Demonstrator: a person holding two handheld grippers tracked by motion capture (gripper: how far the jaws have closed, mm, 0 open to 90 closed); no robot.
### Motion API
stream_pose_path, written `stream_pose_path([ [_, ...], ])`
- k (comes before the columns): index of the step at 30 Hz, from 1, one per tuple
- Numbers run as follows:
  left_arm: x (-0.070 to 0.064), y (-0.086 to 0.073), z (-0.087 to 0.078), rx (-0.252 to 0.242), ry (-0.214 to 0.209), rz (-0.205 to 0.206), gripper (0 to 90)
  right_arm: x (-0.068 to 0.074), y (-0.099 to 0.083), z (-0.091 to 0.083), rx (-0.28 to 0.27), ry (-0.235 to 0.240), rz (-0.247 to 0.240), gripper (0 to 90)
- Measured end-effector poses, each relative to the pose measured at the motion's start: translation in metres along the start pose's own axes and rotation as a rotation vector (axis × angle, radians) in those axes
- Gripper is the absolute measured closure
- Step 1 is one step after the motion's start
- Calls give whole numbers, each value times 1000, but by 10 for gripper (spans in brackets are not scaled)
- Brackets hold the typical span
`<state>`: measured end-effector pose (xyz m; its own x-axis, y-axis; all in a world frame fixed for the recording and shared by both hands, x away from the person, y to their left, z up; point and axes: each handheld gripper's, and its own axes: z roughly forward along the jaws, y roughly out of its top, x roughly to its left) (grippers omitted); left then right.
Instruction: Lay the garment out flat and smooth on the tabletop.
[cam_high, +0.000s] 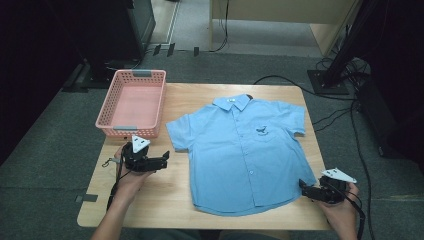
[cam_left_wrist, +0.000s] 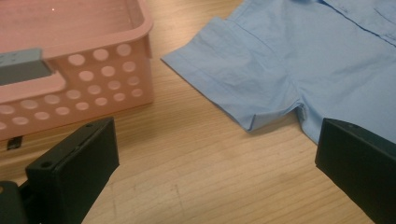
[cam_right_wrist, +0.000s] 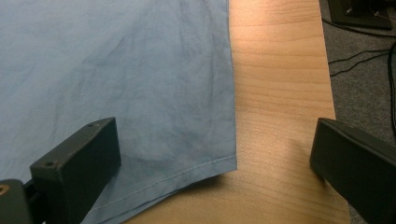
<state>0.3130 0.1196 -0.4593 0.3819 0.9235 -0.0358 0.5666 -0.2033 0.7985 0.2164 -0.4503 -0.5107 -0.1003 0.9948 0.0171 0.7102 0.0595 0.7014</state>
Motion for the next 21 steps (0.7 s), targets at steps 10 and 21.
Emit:
stream_pose_path([
  [10,14,-11,-9,5,23,-13,0,0,0,0,0,0,-1,11],
  [21,29,-24,-19,13,49,-20,0,0,0,0,0,0,-1,11],
])
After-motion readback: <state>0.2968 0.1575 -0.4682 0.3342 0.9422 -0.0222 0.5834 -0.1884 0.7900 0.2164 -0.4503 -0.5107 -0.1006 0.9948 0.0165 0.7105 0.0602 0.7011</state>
